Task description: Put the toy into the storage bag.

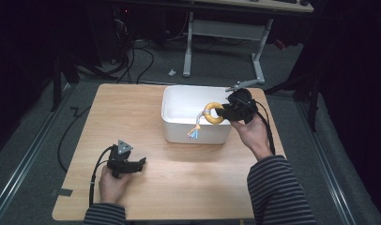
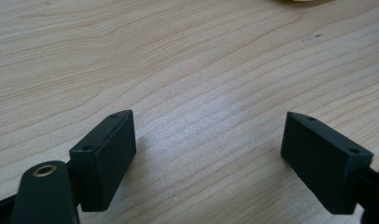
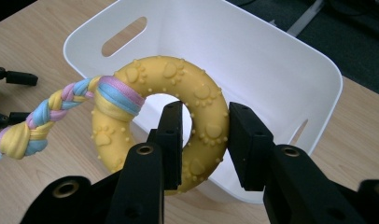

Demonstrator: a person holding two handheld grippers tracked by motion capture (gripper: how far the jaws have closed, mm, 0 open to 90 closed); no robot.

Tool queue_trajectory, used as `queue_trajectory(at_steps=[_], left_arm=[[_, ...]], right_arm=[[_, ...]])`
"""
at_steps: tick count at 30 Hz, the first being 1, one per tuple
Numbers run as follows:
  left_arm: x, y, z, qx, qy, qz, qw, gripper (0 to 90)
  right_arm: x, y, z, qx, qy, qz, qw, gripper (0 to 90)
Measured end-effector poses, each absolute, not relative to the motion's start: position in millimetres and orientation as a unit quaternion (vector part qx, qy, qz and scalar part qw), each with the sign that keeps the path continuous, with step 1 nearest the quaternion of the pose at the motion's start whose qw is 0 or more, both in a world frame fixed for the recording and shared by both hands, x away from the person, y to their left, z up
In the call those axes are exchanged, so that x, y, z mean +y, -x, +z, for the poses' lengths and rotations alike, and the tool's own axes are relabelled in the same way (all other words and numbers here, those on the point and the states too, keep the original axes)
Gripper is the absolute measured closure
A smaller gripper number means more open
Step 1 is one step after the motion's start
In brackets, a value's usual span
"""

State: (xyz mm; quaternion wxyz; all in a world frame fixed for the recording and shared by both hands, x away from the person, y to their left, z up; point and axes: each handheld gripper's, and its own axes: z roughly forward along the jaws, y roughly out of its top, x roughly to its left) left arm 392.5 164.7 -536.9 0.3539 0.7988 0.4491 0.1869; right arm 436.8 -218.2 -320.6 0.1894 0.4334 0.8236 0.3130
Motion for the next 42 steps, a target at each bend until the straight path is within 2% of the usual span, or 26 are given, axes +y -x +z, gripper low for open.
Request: queue_trajectory(at_steps=[21, 27, 42], left_arm=[[164.8, -392.5, -536.8, 0.449, -0.799, 0.187, 0.353, 18.4], [164.8, -392.5, -536.9, 0.449, -0.799, 0.187, 0.354, 18.4], [164.7, -392.5, -536.9, 0.449, -0.799, 0.187, 0.354, 18.4]], right_arm=[[-206.3, -482.5, -328.9, 0.797, -0.49, 0.302, 0.181, 67.8], [-199.2, -493.4, -339.8, 0.795, -0.504, 0.275, 0.195, 67.8], [-185.3, -511.2, -366.5, 0.791, -0.531, 0.237, 0.188, 67.7]])
